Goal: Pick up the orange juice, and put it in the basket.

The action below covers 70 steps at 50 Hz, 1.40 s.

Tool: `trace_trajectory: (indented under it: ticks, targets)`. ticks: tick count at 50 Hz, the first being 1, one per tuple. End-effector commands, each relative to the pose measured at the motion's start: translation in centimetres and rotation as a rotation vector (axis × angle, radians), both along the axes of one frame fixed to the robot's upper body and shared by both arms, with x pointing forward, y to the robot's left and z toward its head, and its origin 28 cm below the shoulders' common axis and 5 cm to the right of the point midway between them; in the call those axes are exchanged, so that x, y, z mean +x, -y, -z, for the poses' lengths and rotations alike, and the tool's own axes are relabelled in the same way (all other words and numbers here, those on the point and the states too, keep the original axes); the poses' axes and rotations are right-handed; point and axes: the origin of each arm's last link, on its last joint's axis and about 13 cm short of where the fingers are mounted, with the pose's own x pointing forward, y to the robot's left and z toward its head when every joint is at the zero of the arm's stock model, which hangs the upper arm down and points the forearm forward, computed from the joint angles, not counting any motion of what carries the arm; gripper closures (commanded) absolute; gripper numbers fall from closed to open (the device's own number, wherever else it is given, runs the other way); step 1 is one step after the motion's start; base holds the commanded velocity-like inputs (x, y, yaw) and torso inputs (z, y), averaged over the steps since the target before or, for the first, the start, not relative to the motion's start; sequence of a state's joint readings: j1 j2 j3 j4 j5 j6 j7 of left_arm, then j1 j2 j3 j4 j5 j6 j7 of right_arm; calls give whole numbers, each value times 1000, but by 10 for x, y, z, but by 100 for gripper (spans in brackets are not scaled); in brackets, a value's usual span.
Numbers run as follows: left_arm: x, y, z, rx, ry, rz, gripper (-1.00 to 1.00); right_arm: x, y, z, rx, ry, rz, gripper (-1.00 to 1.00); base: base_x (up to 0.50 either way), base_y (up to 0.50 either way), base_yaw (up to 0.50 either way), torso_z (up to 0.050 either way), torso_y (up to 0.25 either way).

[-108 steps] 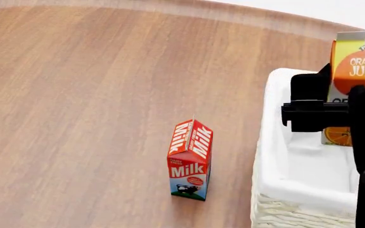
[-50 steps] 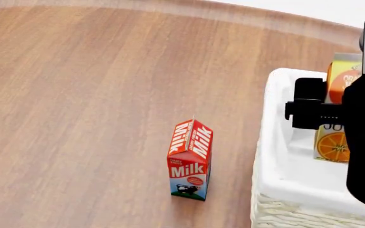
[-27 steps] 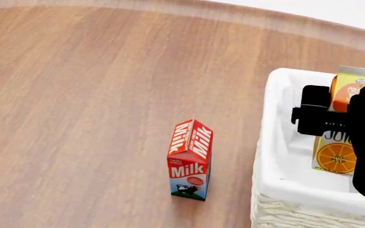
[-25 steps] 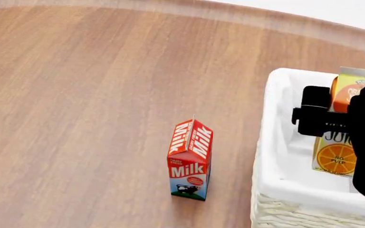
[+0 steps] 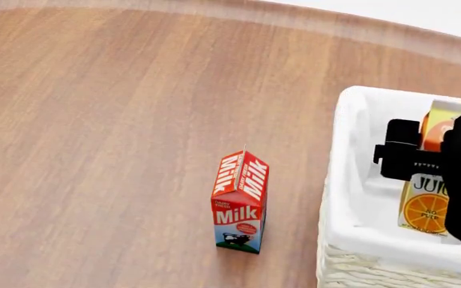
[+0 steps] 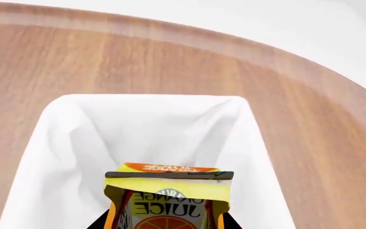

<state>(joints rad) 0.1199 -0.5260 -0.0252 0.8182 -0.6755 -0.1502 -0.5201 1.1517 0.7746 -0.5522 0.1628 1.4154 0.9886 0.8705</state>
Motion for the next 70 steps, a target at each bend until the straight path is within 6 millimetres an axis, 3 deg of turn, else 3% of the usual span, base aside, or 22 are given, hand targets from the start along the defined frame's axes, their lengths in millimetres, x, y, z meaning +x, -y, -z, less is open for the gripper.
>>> trace_trajectory:
  ticks: [1, 40, 70]
  targets:
    - [0, -1, 0, 0, -1, -3, -100, 6, 1, 2, -18, -13, -7, 100, 0, 0, 0, 0, 10]
    - [2, -3, 1, -5, -7, -17, -100, 26, 0, 16, -21, -41, 10, 100, 0, 0, 0, 0, 1]
    - [4, -5, 3, -3, -15, -24, -100, 40, 2, 42, -40, -82, 44, 100, 0, 0, 0, 0, 1]
